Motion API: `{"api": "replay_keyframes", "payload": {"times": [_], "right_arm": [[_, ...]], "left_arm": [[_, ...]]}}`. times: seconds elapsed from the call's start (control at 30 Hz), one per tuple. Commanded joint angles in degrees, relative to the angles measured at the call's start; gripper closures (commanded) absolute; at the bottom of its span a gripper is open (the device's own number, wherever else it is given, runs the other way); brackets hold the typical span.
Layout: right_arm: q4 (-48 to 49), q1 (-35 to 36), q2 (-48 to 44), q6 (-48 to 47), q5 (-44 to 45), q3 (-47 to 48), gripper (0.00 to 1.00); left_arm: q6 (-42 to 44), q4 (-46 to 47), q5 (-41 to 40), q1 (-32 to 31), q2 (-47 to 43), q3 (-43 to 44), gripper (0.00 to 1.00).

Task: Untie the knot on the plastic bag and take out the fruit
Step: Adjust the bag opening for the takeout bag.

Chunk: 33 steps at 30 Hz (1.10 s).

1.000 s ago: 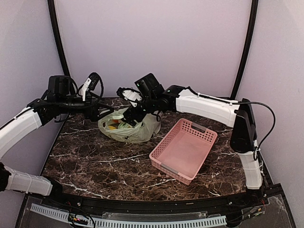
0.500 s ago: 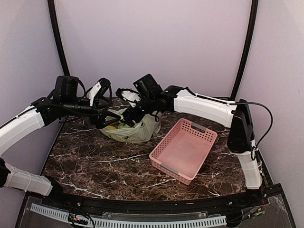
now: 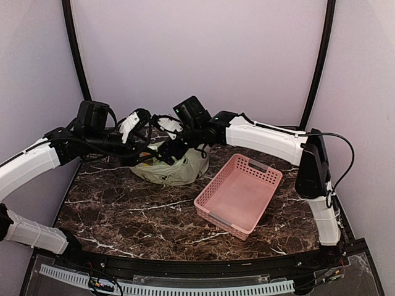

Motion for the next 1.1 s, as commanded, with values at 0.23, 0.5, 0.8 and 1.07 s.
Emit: {"api": "replay_keyframes", "payload": {"times": [0.23, 0.5, 0.8, 1.07], "right_arm": [[0.2, -0.7, 0.6, 1.5, 2.7, -3.5, 0.05], [0.9, -1.9, 2.2, 3.6, 7.4, -5.8, 0.16], [7.7, -4.2, 0.5, 14.0, 7.7, -4.0, 1.0], [28.7, -9.7, -15.4, 27.8, 5.0, -26.7, 1.0]], "left_arm": [[-2.5, 0.3, -9.8, -0.3, -2.1, -1.7, 0.89], [-5.6, 1.6, -15.6, 1.9, -6.6, -5.4, 0.99], [-13.4, 4.7, -5.8, 15.0, -7.0, -9.0, 0.99], [-17.9, 6.0, -3.7, 24.2, -6.2, -9.4, 0.99]]}}
